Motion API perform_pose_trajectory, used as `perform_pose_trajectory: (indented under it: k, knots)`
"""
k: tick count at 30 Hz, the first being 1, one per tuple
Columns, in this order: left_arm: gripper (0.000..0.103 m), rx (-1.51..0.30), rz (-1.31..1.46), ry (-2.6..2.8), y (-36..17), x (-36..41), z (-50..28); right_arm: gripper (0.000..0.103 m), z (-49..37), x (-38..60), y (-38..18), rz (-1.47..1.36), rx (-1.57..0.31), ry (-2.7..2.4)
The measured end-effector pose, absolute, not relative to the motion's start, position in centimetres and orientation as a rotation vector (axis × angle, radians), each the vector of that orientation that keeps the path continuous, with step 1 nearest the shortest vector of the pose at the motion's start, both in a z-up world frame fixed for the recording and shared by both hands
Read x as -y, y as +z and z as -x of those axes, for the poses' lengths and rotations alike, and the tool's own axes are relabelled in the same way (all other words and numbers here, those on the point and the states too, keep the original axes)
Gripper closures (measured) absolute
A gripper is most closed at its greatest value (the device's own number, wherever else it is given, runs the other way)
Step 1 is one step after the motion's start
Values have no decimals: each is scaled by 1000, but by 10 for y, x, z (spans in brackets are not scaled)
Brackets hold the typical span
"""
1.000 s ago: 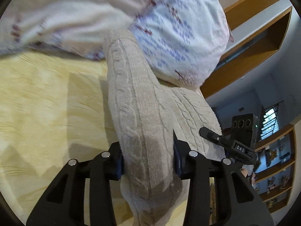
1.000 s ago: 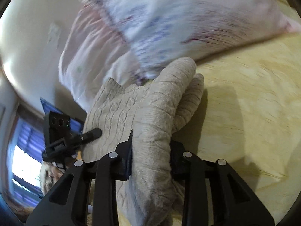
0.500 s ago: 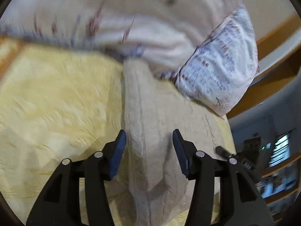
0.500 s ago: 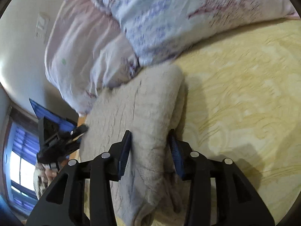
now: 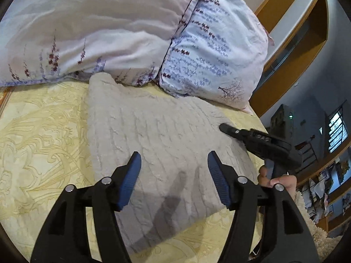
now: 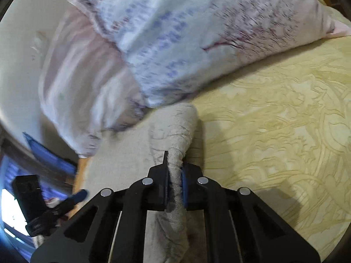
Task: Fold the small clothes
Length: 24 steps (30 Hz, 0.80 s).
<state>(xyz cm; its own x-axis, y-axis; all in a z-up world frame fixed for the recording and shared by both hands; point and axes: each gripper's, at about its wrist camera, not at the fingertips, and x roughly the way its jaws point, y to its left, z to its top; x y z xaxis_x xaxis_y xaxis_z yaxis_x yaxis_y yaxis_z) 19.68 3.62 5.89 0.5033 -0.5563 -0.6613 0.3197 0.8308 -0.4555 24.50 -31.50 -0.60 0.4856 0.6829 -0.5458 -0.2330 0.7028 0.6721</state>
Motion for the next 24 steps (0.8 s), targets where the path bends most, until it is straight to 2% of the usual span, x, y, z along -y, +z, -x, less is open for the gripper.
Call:
perform_pose_trajectory:
  k: [3,5,7,13,17,20,24]
  knots:
    - [39,-917,280,-509,55,-29,-202,93,-249,313,-17,-578,-938,584]
    - [39,-915,240,-481,52,-24,-205,87,-245,311,-10,-530,-935,572]
    - [38,-899,204,-461,51,-20,-201,69,-234,308,6,-459,-900,534]
    - [35,-827,174,-419,64,-26,-171,68,-166,296,47,-300,-719,663]
    - [33,-824,65,-271,59,-28,-160,68,-145,271,39,-163,-762,701]
    - [31,-902,47,-230,40,-25,-172,68,-150,251,21,-85,-820,639]
    - [24,-897,48,-211,34,-24,-176,58,-150,242,20,-93,-811,616]
